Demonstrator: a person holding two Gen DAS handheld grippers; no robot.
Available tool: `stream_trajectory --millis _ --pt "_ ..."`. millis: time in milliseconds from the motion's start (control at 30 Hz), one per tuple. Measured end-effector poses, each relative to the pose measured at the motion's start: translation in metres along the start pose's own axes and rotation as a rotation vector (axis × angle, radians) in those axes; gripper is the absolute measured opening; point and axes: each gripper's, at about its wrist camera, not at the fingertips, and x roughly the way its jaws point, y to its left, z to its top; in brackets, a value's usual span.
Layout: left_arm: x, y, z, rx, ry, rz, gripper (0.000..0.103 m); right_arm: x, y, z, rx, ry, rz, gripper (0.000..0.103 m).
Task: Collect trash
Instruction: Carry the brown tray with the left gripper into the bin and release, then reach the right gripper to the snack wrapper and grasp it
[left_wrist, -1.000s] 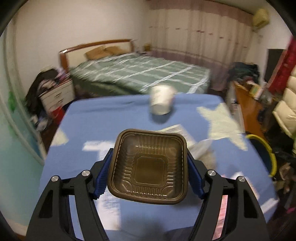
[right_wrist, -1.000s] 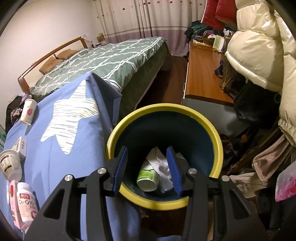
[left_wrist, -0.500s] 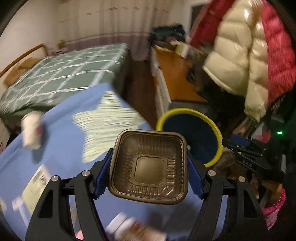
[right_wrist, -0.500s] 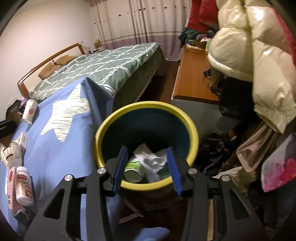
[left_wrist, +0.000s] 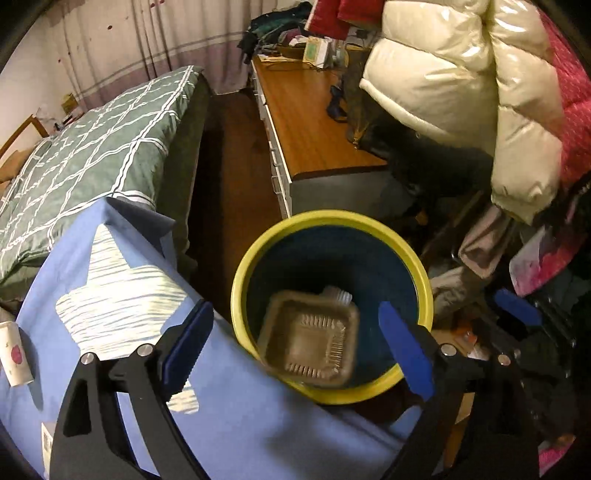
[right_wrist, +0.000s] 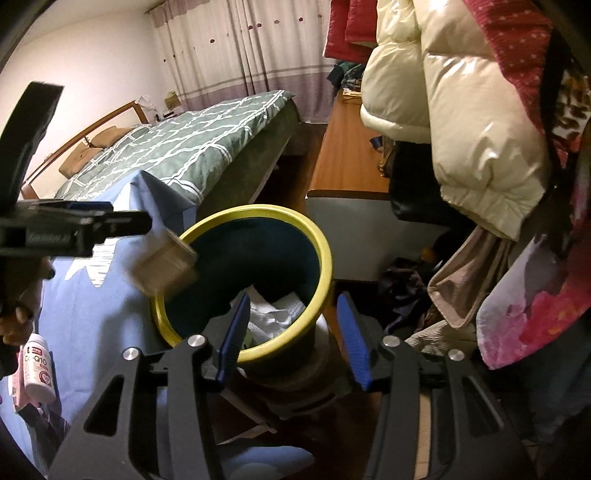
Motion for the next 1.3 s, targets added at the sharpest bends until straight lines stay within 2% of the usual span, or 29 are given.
stream_trajectory --millis 100,167,267,367,467,600,733,867,1000,1133,1300 --pt "-0.019 0.013 -0.003 -0.058 -0.032 -0.021 0.090 -0.001 0.001 0.000 0.003 -0.003 0.008 0.047" --pt "-0.050 0.026 -0.011 -0.088 -0.090 -0.018 0.091 0.000 0.004 -0.001 0.000 0.000 0.016 0.047" --pt "-0.105 0.048 -0.035 -0.152 -0.194 0.027 0.095 0.002 0.016 -0.005 -0.025 0.009 0.041 0.047" --pt "-0.160 0.077 -0.079 -0.249 -0.281 0.087 0.096 0.004 0.035 -0.008 -0.056 0.026 0.092 0.047" --pt "-0.199 0.105 -0.129 -0.356 -0.343 0.125 0.097 0.005 0.059 -0.012 -0.092 0.043 0.139 0.047" --pt "-0.243 0.137 -0.214 -0.483 -0.406 0.248 0.098 0.003 0.100 -0.018 -0.162 0.063 0.219 0.047" --pt "-0.271 0.161 -0.290 -0.622 -0.434 0.363 0.098 -0.006 0.141 -0.024 -0.239 0.072 0.279 0.047" --pt "-0.286 0.176 -0.346 -0.709 -0.430 0.473 0.098 -0.019 0.183 -0.020 -0.317 0.072 0.356 0.047" --pt "-0.299 0.188 -0.391 -0.757 -0.428 0.510 0.098 -0.034 0.222 -0.012 -0.379 0.068 0.449 0.047" --pt "-0.302 0.194 -0.412 -0.785 -0.442 0.503 0.098 -0.050 0.252 -0.012 -0.428 0.078 0.533 0.047" --pt "-0.300 0.196 -0.419 -0.785 -0.442 0.503 0.098 -0.052 0.248 -0.035 -0.456 0.152 0.532 0.047"
